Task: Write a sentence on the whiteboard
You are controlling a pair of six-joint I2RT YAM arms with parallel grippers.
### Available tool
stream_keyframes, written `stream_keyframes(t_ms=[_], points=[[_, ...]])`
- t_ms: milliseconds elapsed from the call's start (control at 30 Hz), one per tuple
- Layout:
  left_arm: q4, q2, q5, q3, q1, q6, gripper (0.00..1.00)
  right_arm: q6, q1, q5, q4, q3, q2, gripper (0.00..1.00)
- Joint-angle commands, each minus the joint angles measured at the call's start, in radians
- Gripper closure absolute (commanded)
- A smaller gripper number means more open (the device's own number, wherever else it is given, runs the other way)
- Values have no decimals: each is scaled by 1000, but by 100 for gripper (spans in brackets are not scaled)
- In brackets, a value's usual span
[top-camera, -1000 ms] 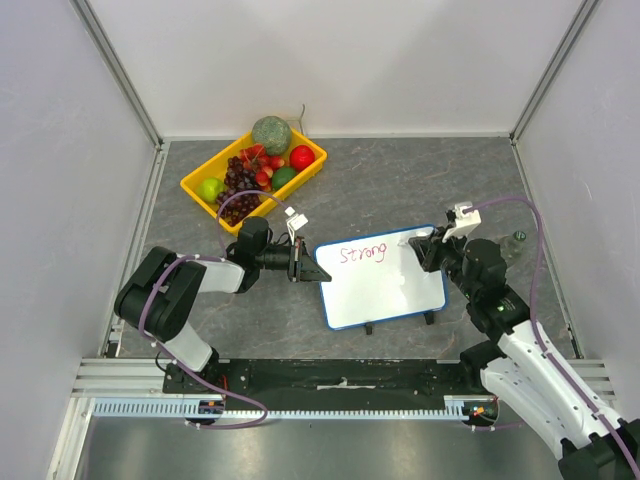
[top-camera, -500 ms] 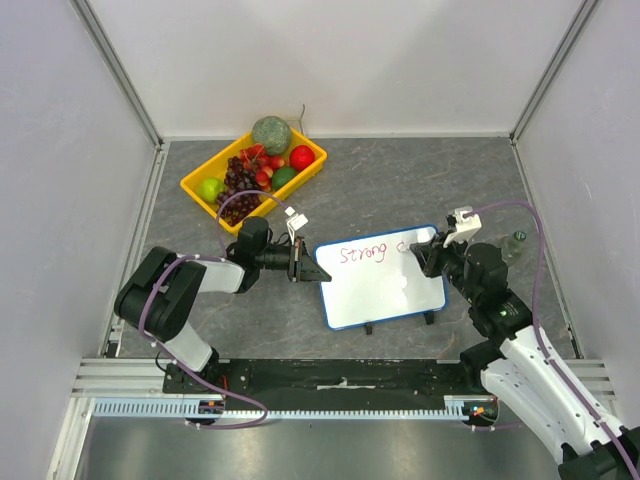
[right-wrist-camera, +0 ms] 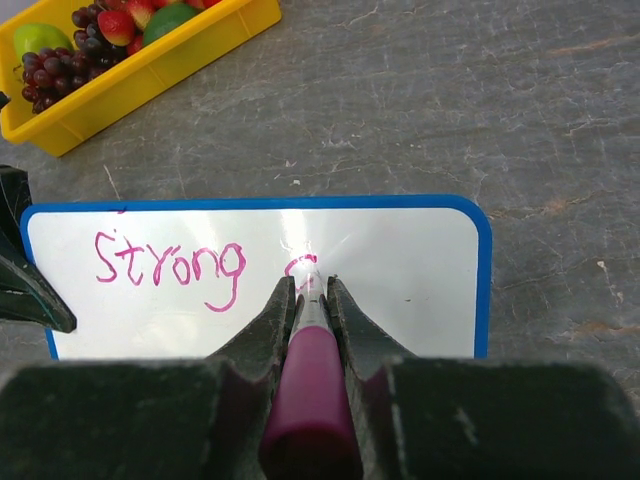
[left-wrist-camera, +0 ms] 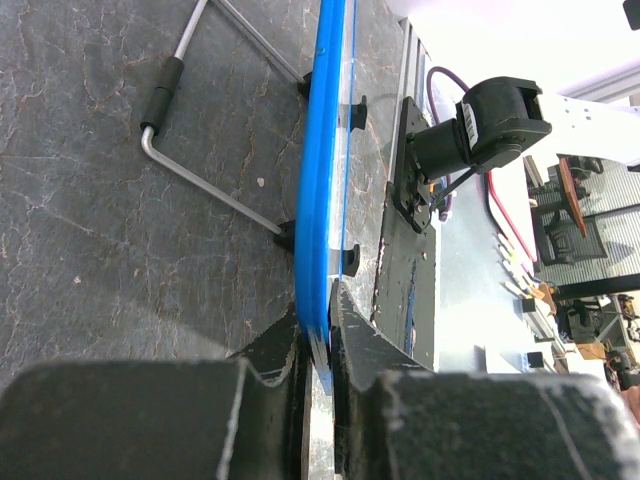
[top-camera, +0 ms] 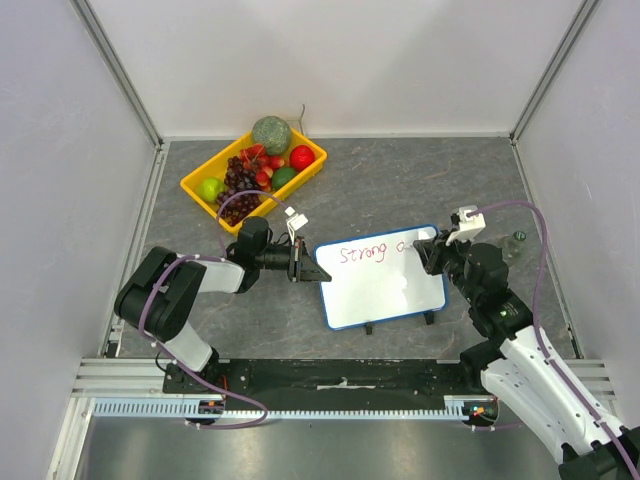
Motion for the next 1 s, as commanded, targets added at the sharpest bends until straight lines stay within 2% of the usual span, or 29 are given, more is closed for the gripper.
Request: stream_keyframes(t_ms=[0, 300, 967], points=[[-15, 22, -28, -15, 3, 64, 98, 12, -1, 62, 59, 12, 5, 100], [-13, 24, -25, -15, 3, 64, 98, 5, -1, 39, 62, 25, 42, 100], [-15, 22, -28, -13, 3, 62, 98, -14, 1, 39, -54, -10, -34, 100]])
